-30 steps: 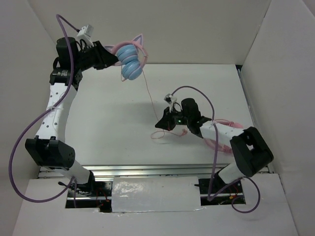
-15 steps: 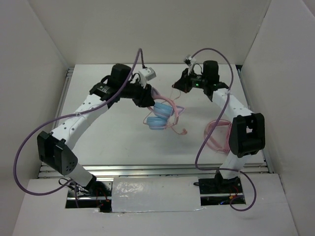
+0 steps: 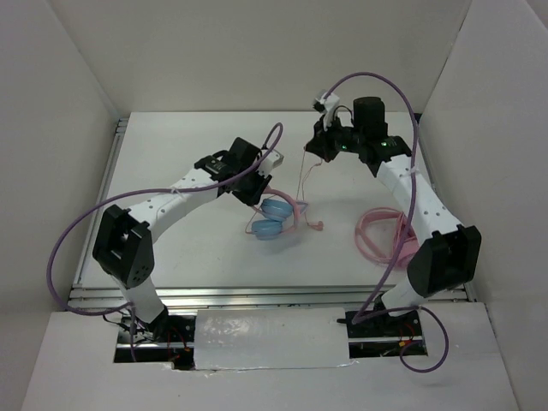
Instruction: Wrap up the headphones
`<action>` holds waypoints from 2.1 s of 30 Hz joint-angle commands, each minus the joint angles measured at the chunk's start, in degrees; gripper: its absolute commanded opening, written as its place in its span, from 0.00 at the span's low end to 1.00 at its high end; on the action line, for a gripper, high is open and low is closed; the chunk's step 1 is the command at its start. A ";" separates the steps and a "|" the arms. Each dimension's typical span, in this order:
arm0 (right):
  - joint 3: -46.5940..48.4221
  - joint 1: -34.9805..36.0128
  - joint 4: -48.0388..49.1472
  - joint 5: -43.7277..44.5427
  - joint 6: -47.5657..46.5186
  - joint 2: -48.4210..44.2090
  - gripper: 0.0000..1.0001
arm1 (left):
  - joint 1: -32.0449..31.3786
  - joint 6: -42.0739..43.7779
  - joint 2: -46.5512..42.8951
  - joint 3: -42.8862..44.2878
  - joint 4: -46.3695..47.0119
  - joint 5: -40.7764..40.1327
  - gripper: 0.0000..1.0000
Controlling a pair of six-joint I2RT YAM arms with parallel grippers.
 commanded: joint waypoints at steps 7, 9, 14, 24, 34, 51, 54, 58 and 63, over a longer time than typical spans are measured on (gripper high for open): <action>2.39 11.12 -5.03 10.44 4.14 -5.51 0.00 | 1.98 -9.71 4.17 9.78 -0.51 -11.23 0.00; 1.26 12.44 -4.33 14.22 6.42 -7.09 0.00 | 3.99 -13.22 5.93 13.11 -2.62 -13.51 0.00; -1.64 16.84 -5.47 18.97 10.21 -10.61 0.00 | 7.69 -18.59 8.21 18.13 -6.67 -21.60 0.00; -5.52 22.21 -8.37 18.28 15.75 -10.79 0.00 | 14.20 -22.02 4.79 21.12 -4.39 -21.60 0.00; -7.28 25.19 -5.83 18.97 19.35 -5.00 0.04 | 17.72 -17.90 2.95 30.18 -9.04 -27.67 0.00; 1.18 28.71 -2.68 20.14 20.76 5.92 0.28 | 17.28 -13.23 -8.30 20.17 1.04 -22.85 0.00; -2.16 28.71 1.54 17.49 20.06 3.55 0.22 | 17.36 -13.58 -9.89 19.80 3.51 -20.20 0.00; -6.48 28.97 7.70 16.77 20.76 -1.37 0.07 | 17.01 -14.81 -8.75 21.91 2.82 -23.72 0.00; -9.30 29.94 11.05 15.81 20.06 -8.40 0.00 | 16.48 -15.34 -7.87 19.99 2.64 -26.80 0.00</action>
